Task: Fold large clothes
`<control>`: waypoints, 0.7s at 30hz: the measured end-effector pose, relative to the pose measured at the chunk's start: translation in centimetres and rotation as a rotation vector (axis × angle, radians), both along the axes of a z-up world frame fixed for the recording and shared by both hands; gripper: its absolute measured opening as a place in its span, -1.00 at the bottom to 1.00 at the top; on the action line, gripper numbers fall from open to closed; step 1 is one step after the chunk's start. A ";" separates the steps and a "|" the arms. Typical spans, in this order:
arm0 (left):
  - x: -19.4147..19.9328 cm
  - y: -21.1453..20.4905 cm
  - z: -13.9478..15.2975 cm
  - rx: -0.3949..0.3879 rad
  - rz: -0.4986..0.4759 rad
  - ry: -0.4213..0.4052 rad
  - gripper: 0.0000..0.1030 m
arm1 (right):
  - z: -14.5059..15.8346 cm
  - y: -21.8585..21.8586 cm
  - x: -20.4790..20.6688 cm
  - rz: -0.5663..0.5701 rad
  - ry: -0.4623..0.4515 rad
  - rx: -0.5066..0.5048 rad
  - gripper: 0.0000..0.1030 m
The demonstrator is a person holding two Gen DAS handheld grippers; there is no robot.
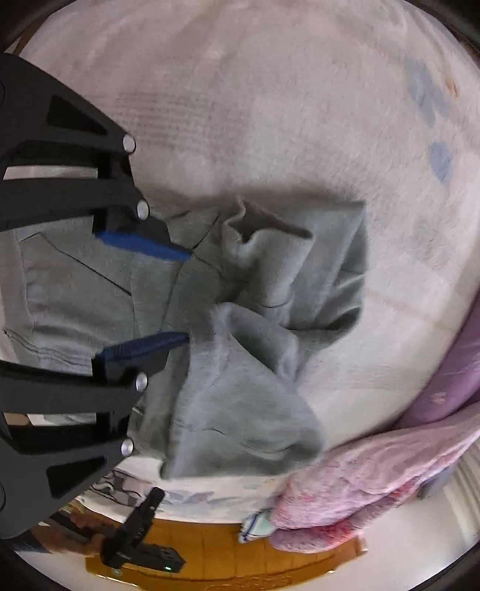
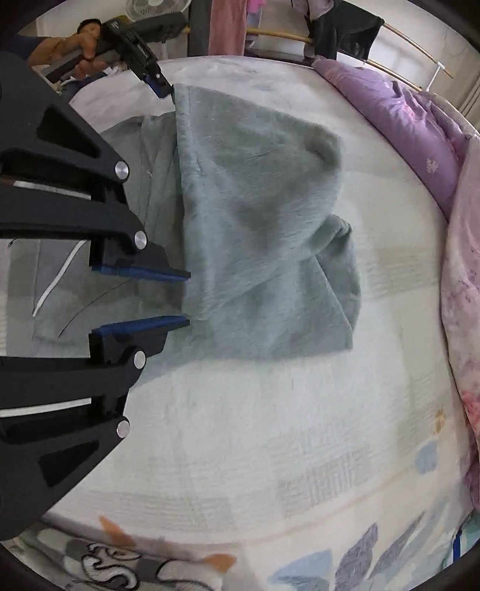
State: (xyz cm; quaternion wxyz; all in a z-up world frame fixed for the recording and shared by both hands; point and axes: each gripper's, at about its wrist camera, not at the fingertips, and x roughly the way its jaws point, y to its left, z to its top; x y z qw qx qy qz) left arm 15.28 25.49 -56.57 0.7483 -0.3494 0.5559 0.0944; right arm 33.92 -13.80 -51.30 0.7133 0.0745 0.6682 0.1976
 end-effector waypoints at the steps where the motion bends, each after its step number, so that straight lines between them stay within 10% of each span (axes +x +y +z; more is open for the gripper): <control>1: 0.2 0.4 1.0 0.006 0.020 -0.021 -0.01 | 1.0 0.1 0.3 -0.005 -0.031 0.000 -0.27; 7: 6.7 -0.4 3.5 0.051 -0.080 -0.102 0.18 | 2.5 6.4 4.7 0.171 -0.161 0.070 0.00; 13: 16.0 -3.6 -1.2 0.109 -0.279 -0.004 0.31 | -1.3 16.4 8.6 0.354 -0.183 0.044 0.00; 16: 17.9 -5.6 -3.1 0.218 -0.368 0.078 0.06 | -3.4 18.6 9.0 0.392 -0.164 0.010 -0.90; 21: 14.9 -5.9 0.9 0.213 -0.336 -0.047 -0.36 | 0.2 15.5 5.7 0.339 -0.214 0.140 -0.92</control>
